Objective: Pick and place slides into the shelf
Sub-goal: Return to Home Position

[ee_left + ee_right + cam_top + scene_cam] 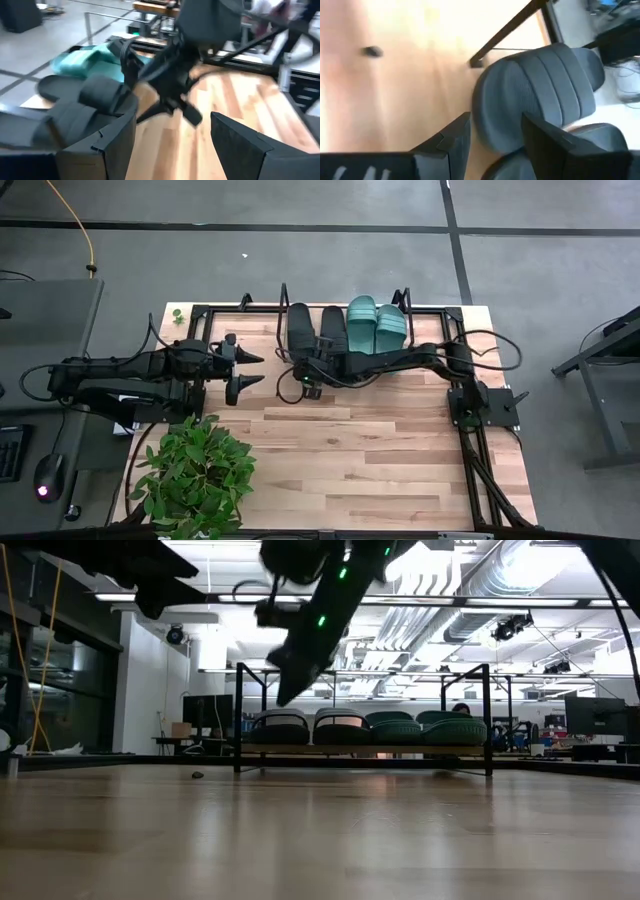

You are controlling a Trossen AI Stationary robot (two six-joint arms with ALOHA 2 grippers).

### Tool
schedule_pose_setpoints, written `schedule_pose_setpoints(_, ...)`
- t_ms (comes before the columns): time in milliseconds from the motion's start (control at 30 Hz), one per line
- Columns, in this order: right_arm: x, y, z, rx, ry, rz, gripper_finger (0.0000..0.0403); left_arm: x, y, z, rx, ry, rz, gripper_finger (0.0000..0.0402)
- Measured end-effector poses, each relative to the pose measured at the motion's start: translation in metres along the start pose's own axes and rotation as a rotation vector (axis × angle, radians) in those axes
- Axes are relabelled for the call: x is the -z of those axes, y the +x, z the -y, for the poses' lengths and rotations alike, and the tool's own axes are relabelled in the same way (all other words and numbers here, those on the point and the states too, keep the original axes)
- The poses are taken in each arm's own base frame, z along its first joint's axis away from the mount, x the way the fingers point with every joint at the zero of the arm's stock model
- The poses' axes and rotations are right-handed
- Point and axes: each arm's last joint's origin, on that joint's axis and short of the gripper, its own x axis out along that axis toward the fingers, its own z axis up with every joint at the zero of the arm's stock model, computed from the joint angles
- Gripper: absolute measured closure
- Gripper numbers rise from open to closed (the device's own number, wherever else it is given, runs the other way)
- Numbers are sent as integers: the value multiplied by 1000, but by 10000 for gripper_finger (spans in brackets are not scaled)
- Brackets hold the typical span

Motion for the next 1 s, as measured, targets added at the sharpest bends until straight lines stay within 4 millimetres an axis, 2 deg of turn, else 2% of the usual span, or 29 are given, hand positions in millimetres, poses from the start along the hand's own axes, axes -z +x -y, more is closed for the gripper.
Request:
schedule_pose_setpoints(333, -18, -75, 1, -189, -5, 157, 237, -4, -16, 3, 133, 3, 54, 163)
schedule_pose_setpoints(433, -22, -89, -1, -213, 7, 203, 237, -4, -20, 4, 174, -3, 64, 163)
schedule_pose_setpoints(700, -23, -106, -15, -246, 20, 225, 237, -5, -23, 4, 179, -83, 67, 163)
schedule_pose_setpoints(1000, -25, -109, -21, -259, 34, 248, 237, -4, -21, 4, 173, -111, 49, 163)
